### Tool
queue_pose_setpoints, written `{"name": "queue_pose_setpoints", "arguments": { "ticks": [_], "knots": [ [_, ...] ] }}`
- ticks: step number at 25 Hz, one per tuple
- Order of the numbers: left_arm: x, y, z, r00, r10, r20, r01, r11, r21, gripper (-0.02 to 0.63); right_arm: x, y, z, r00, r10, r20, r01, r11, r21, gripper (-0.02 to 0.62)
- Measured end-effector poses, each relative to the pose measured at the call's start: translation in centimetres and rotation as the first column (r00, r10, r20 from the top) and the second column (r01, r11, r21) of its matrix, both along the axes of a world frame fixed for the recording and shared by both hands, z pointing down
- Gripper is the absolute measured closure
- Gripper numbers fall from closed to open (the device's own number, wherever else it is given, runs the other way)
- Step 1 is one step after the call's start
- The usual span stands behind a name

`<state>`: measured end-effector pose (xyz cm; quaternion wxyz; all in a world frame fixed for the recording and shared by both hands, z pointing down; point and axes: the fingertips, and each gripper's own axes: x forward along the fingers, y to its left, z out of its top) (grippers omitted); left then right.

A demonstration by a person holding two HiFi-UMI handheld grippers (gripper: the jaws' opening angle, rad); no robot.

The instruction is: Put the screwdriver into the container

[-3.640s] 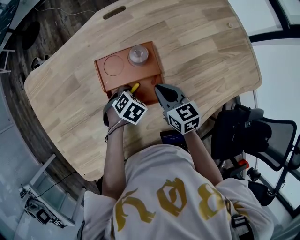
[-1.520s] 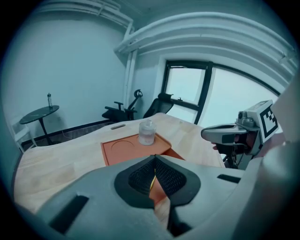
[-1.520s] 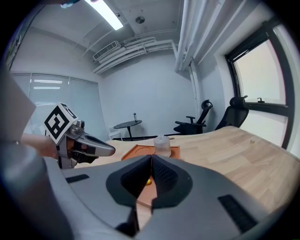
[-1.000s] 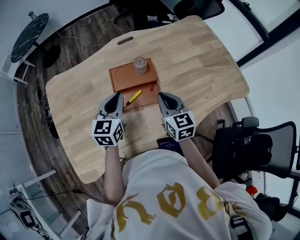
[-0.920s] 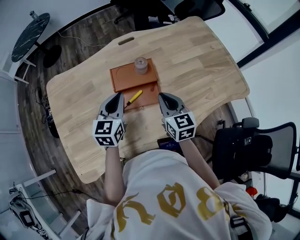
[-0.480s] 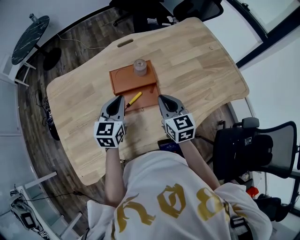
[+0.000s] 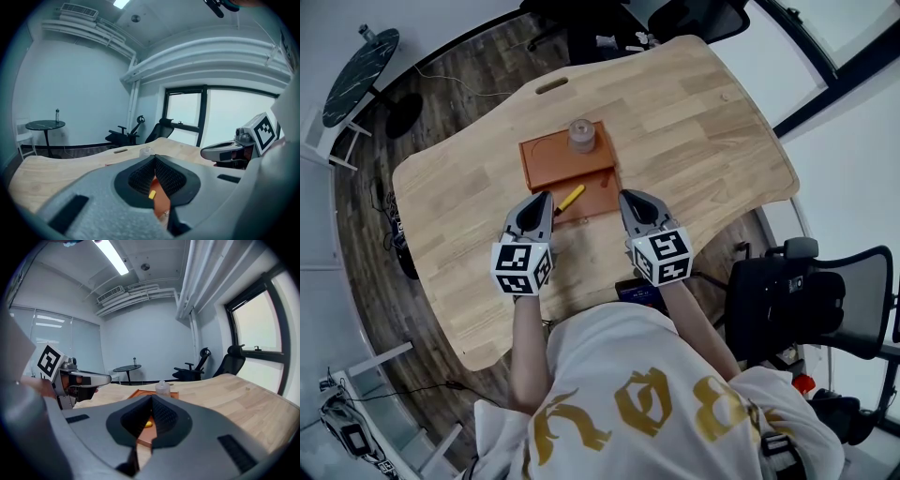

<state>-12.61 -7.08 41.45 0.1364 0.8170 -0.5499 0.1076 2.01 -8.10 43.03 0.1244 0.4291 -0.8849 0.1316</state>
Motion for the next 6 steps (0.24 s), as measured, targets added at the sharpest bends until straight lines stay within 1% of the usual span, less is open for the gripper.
{"name": "queue_pose_setpoints", "arguments": {
  "ticks": [6],
  "knots": [
    [-0.02,-0.03,1.01,1.0,0.014,-0.012,-0.015,0.999,-0.031,0.595,-0.66,-0.31,0.32,1.0,-0.007,0.001,0.007,1.0,-0.011,0.584]
  ]
}}
